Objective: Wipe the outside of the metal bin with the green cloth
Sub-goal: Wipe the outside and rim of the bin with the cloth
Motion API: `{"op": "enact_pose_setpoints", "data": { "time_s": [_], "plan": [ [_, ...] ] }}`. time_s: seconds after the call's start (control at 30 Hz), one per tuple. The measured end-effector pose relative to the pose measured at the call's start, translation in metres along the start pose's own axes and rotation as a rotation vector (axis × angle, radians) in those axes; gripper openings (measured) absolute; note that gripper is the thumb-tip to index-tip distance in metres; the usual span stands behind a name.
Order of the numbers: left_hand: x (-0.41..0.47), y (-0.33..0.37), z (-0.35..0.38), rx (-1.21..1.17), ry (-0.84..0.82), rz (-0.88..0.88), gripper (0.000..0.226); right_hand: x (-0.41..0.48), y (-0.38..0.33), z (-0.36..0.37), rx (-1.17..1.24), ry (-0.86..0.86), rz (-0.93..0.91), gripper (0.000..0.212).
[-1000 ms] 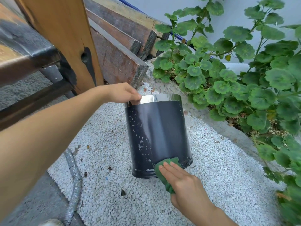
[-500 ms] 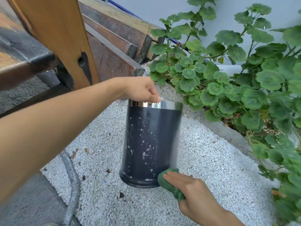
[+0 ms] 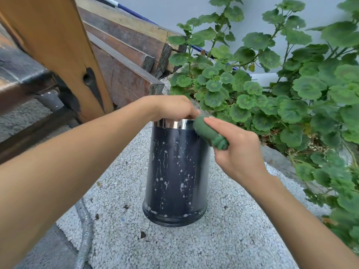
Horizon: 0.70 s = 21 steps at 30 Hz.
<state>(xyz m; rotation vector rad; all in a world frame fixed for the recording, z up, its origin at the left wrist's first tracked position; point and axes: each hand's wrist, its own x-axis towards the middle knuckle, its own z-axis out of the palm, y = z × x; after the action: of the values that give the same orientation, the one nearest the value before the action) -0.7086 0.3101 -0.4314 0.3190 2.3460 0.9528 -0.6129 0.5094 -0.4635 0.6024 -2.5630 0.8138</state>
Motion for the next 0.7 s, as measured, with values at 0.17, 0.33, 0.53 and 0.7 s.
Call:
{"op": "enact_pose_setpoints", "data": {
  "time_s": [0.17, 0.33, 0.53, 0.7],
  "plan": [
    [0.005, 0.0, 0.0, -0.023, -0.008, -0.081, 0.055, 0.007, 0.004, 0.013, -0.034, -0.058, -0.014, 0.068],
    [0.001, -0.002, -0.001, -0.015, 0.019, -0.055, 0.037, -0.006, 0.007, 0.024, -0.02, -0.081, 0.013, 0.073],
    [-0.005, 0.002, -0.002, 0.04, 0.037, -0.004, 0.029, -0.037, 0.009, 0.031, -0.029, -0.119, 0.009, 0.077],
    [0.001, 0.001, -0.003, 0.046, 0.048, -0.007, 0.044, -0.081, 0.006, 0.034, -0.003, -0.244, 0.022, 0.087]
  ]
}}
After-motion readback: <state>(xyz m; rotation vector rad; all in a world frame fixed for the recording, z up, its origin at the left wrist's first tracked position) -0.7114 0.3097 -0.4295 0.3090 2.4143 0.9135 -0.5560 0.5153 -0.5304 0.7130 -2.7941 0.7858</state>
